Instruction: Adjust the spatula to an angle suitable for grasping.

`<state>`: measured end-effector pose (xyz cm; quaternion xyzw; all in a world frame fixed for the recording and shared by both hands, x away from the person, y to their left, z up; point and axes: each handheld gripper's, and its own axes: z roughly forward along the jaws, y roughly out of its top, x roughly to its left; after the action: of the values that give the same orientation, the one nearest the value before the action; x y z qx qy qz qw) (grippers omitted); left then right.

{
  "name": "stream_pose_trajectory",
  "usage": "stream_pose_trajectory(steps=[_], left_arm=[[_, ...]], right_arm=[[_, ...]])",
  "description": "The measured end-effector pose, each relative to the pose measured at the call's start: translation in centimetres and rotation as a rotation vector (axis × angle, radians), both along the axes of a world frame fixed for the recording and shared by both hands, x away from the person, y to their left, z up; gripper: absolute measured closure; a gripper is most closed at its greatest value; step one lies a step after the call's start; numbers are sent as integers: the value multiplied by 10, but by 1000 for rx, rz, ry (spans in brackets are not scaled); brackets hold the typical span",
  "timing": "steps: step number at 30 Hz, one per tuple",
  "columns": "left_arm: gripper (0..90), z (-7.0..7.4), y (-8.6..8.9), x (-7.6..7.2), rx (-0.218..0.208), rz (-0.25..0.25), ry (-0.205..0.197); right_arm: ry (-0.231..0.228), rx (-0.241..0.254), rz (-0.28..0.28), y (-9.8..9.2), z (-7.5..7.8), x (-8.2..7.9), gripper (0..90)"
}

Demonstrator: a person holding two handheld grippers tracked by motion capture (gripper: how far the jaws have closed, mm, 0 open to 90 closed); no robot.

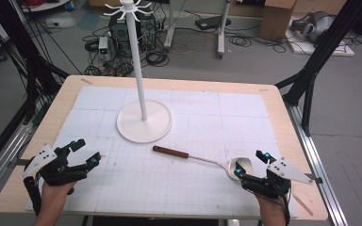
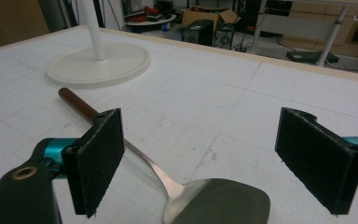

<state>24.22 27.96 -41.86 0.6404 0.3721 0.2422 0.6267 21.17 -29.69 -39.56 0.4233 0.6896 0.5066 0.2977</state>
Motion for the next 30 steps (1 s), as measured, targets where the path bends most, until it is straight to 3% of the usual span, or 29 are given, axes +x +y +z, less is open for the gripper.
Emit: stream_pose_trajectory(steps=[7,11,18,30], left_arm=[[165,-2,1,1,-14,7,12],[166,-2,1,0,3,5,13],[172,-3,4,-1,5,2,17],[183,-4,7,-3,8,6,32]], right_arm=[[1,16,5,-1,-1,1,146],[6,21,25,0,-1,2,147],[20,20,112,13,1,10,149],[43,-53,202,37,9,30,192]])
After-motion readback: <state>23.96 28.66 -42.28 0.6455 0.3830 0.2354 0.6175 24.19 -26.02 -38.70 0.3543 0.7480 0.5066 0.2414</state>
